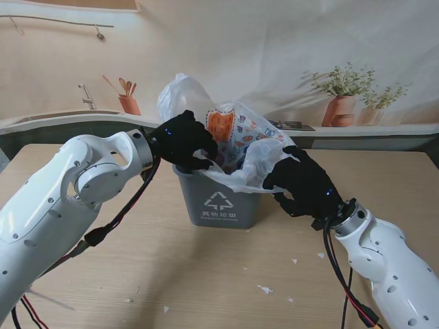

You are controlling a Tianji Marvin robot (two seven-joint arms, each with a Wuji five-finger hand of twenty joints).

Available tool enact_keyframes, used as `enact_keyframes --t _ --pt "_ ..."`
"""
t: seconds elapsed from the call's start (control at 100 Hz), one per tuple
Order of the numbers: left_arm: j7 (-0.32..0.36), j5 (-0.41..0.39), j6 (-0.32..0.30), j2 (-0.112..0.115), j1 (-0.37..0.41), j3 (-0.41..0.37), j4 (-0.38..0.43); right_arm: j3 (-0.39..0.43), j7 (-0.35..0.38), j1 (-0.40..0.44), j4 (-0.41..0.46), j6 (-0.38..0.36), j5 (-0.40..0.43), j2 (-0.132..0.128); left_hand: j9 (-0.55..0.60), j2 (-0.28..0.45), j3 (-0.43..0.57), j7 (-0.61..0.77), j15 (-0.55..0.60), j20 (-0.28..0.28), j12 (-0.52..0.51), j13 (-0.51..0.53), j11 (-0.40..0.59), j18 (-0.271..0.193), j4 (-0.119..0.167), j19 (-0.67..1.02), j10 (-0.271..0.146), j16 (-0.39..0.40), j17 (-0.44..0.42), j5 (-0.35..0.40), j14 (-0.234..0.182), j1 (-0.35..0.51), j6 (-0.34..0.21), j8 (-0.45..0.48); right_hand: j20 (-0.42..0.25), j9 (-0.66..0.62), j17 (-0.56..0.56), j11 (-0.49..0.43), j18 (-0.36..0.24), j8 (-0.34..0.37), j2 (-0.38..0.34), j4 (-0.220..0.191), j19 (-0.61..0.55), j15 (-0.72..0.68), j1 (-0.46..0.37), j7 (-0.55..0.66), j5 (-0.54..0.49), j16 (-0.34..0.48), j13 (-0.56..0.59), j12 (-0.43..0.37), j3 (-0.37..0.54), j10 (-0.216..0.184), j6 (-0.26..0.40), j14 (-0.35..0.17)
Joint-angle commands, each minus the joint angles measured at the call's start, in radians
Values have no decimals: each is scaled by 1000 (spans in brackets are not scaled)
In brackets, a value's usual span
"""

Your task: Fit the garbage bag over the bin

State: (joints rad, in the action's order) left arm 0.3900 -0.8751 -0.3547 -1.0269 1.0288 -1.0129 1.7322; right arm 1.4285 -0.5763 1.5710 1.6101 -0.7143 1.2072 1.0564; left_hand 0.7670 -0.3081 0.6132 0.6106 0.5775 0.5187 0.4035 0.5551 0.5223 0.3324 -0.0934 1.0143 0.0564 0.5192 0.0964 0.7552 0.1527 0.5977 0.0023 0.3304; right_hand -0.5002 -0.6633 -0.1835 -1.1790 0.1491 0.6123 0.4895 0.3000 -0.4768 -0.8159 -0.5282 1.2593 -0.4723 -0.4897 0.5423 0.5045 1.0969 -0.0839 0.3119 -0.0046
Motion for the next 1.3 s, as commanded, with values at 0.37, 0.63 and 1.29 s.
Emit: enact_keyframes --t 0.37,0.63,1.29 --pt "55 27 -41 11 21 -16 -6 -7 50 16 -33 -16 9 -6 -4 -25 -24 44 -27 -13 2 -5 0 2 -12 -42 -31 -17 -37 26 -16 -24 -15 -2 101 32 130 6 -45 30 -32 22 -314 19 -15 53 16 6 -35 -14 8 -30 -3 -23" --pt "94 31 -57 20 25 -16 -10 -19 69 11 -47 -9 9 -9 -46 -90 58 28 -35 -25 10 -34 3 3 23 -62 -22 -11 -62 -13 -17 -117 15 28 112 34 134 17 -43 29 -27 21 -330 24 -15 53 15 8 -35 -24 7 -32 -2 -22" --pt "111 6 -56 25 12 34 -49 -37 49 9 -80 28 73 -32 -26 -192 148 59 -14 -30 25 -9 37 6 1 -63 -33 5 -72 -3 -19 -87 -3 60 181 79 125 81 -26 -124 106 26 -376 54 65 -22 50 23 -40 -53 97 -21 -3 -6"
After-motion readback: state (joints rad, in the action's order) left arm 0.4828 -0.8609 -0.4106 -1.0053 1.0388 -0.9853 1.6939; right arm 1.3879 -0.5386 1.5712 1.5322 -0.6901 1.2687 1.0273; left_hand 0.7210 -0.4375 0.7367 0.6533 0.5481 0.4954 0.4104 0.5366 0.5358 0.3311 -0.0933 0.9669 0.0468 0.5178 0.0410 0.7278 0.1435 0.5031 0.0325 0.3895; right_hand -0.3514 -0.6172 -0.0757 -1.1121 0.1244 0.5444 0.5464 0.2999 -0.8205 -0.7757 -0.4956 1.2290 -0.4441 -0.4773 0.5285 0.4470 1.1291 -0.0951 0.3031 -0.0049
